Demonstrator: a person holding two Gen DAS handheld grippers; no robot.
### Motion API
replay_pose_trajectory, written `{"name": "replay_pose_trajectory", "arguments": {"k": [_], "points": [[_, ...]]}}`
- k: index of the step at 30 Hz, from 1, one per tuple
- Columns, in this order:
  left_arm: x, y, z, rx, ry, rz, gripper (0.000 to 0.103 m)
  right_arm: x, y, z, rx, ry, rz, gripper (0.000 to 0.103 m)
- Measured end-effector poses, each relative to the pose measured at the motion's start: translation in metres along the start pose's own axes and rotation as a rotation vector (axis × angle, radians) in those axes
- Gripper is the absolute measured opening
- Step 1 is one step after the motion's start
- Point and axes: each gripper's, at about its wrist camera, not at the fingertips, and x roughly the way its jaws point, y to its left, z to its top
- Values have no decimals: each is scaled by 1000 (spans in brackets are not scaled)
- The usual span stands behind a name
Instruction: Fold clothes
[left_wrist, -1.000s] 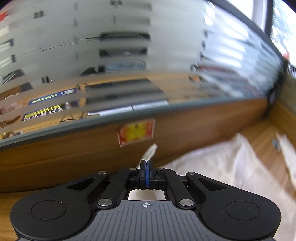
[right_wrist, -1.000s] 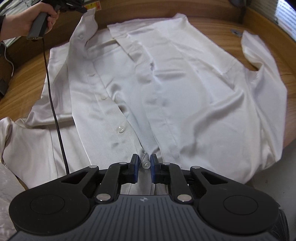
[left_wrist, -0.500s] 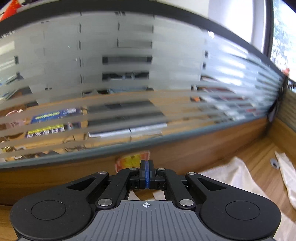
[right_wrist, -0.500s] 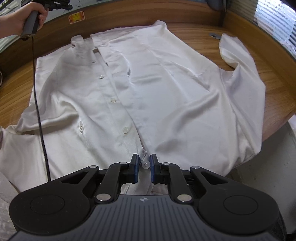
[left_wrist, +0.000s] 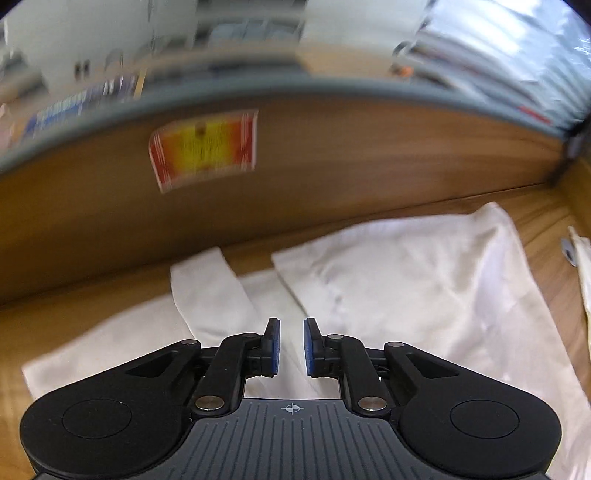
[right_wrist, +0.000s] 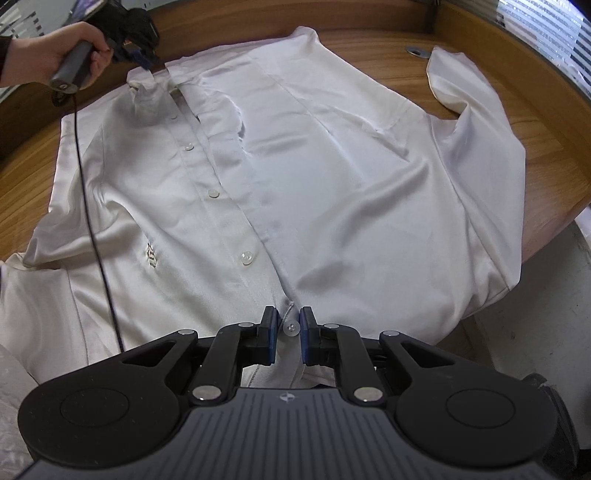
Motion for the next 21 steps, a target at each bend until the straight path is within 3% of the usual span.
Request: {"name": "replay_pose_trajectory", "arguments": {"k": [6,11,19,21], "points": [[25,-3,10,-29,33,135,20,2,-6,0,29,7,12,14],[31,-17,13,6,26,238,43,3,-8,1,44,11,16,14],[41,-34,11,69,31,363,42,5,-9,2,51,11,19,14],[40,-36,9,79,22,383,32,5,-10,1,56,9,19,14]]}}
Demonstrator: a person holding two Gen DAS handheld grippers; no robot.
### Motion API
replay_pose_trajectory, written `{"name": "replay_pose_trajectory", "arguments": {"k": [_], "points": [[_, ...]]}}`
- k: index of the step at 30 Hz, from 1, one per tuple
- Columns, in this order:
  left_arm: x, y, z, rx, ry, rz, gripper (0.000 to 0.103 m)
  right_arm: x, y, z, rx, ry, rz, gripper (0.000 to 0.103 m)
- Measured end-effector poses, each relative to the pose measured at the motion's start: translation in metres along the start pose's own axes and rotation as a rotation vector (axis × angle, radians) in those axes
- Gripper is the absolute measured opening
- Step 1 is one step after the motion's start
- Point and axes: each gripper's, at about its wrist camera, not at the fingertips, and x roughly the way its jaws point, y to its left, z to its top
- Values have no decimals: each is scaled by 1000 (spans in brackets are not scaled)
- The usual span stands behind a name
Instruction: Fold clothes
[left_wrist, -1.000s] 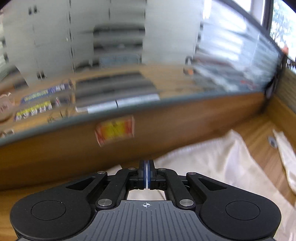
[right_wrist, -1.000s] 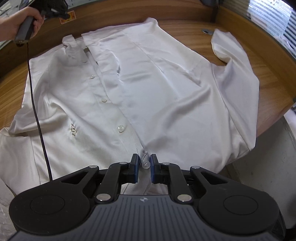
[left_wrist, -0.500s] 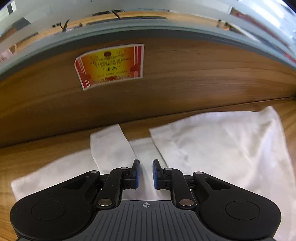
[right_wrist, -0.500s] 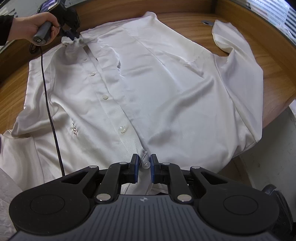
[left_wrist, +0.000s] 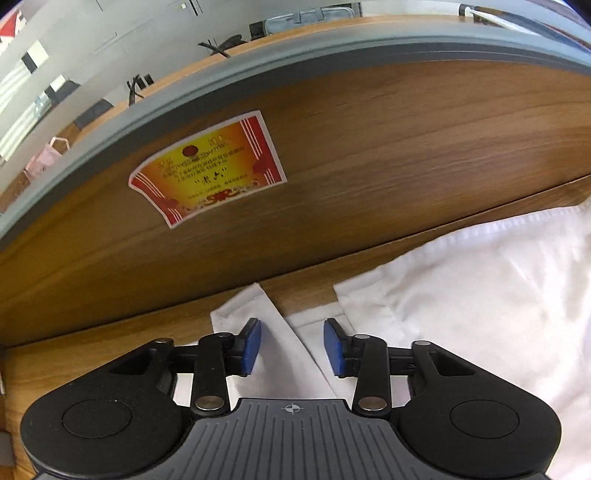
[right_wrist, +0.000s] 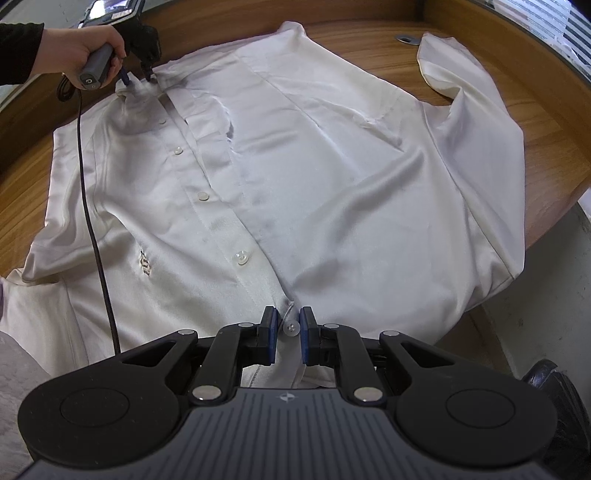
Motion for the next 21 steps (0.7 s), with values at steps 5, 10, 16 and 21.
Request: {"name": "replay_pose_trajectory", "arguments": {"k": [5,10,16,21], "points": [[-13,9,-9,-16,-59,-9,4,0,1,-1,0,-2,5,14],[-41,31,-19,-80,-147,-35,4,-3,3,0,-20,-15,13,14],[-82,53,-27,-160,-227,-118,4,-15,3,-3,-17,-49,-12,14],[-101,42,-16,-132,-260,-173,4,-19,-1,-4,1,-62,-47,14]]}}
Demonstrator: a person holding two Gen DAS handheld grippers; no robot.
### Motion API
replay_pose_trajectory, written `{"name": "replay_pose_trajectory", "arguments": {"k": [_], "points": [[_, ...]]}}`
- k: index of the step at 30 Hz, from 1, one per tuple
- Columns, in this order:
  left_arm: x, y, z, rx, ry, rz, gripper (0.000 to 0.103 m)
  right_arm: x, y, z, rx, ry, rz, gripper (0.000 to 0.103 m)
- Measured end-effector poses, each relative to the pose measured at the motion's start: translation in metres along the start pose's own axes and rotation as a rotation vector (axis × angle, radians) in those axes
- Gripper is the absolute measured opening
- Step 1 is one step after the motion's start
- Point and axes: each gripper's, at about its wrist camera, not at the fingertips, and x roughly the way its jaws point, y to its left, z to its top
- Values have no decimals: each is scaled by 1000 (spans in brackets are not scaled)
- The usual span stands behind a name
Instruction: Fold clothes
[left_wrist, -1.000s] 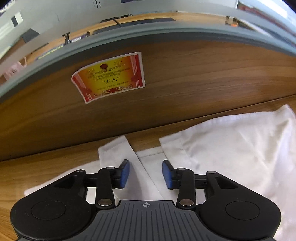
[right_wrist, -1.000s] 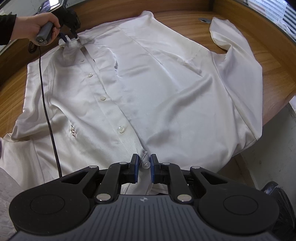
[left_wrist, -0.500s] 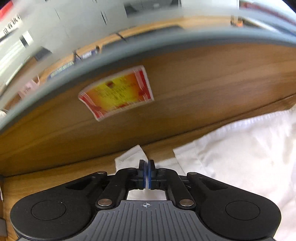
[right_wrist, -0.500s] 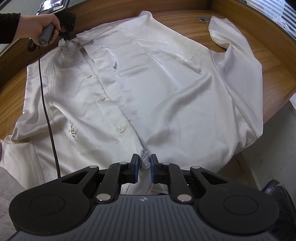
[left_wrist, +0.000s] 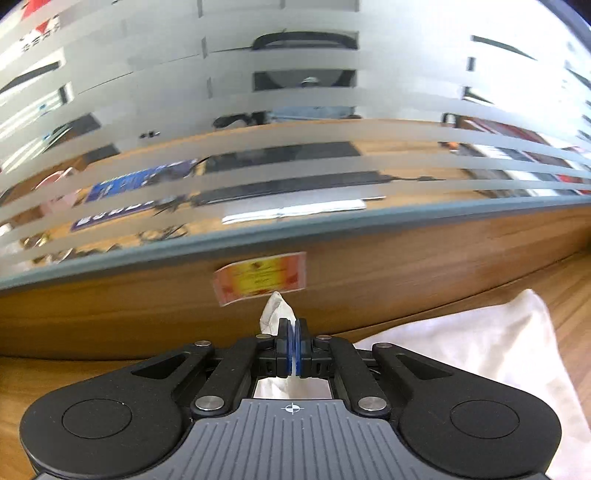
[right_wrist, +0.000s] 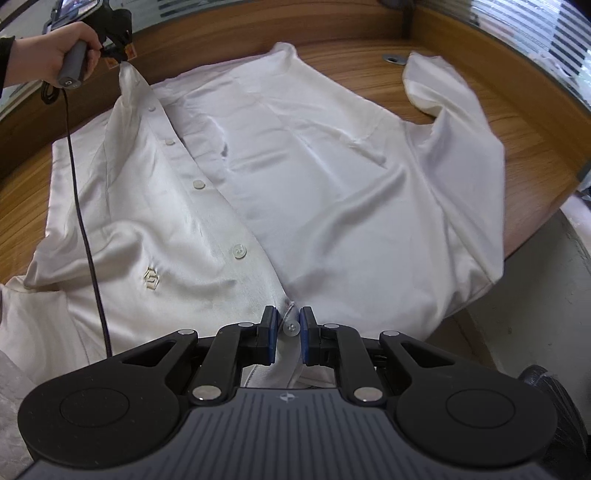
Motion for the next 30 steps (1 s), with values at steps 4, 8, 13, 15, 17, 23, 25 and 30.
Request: {"name": "replay_pose_trajectory", "arguments": {"k": [4,8,13,15,17,23,25,30], "points": [[11,-28,8,45,-9,-22,4,6,-4,0,8,8,-25,14],[22,-50,6,99,16,-62,8,20,-6,-1,1,39,-35,14],[27,-31,5,118,42,-120,37,22,-7,1,-23,57,-35,19],[23,-20,7,122,56,-128,37,19,-8,2,-29,58,-35,20],[18,-10,8,115,84,-127,38,15,-11,3,-18,65,-22,20],[4,49,0,84,170,-98,41,-3,-12,2,28,74,33,21],[5,71,-8,69,183,-82,42,-11,-10,2,39,64,35,23],[4,130,-30,35,212,-40,43,-32,-3,-7,124,35,50,26]]}}
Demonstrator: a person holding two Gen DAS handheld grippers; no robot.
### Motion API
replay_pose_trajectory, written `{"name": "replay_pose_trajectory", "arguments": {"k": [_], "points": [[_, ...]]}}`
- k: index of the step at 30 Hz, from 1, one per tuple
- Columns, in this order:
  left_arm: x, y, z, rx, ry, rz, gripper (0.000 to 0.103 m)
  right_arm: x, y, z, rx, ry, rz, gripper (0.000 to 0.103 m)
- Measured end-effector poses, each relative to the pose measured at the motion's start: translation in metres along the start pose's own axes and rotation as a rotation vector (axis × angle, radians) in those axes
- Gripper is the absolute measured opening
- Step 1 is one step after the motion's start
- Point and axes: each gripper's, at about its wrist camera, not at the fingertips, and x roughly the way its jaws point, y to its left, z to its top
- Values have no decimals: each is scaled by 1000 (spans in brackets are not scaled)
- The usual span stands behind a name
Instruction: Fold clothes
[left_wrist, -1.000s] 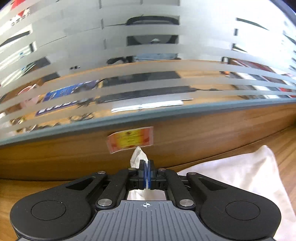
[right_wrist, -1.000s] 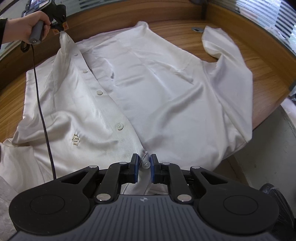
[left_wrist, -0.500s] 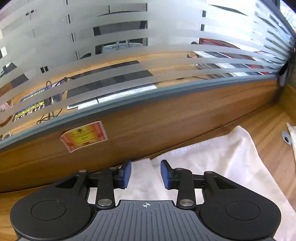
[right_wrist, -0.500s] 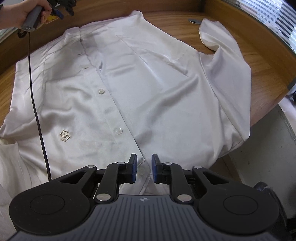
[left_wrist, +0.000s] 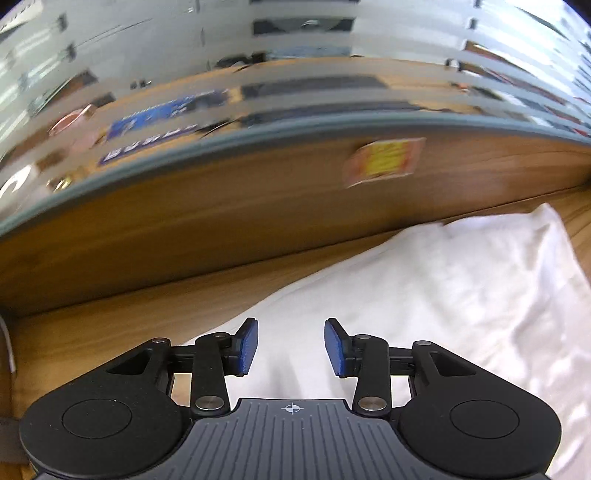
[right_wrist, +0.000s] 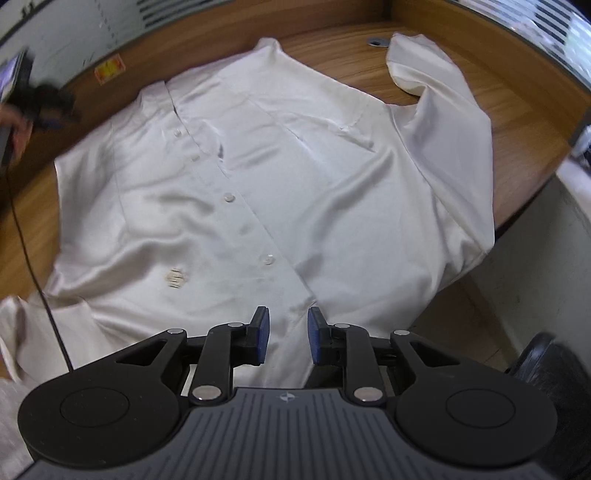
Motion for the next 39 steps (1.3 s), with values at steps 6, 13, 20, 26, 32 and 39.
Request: {"name": "replay_pose_trajectory", "arguments": {"k": [6,13,20,26,32,39], "points": [[19,45,-23,-72,19,35,43,-13,22,-31,34,2,7,26],[40,56,-34,-133,34,18,43,-13,62,-70,-93,67,77,28],[53,40,-34,-46,17,-6,43,1,115,-100,-295,60,152,30],[62,32,-30,-31,-7,-4,43,14,151,-116,-434,43,183,39],[63,32,-29,-29,-23,-16,28,29,165,-118,-490,19,137,42],[52,43,-35,-5,-40,-60,4,41,170,-125,-533,49,121,7]]}}
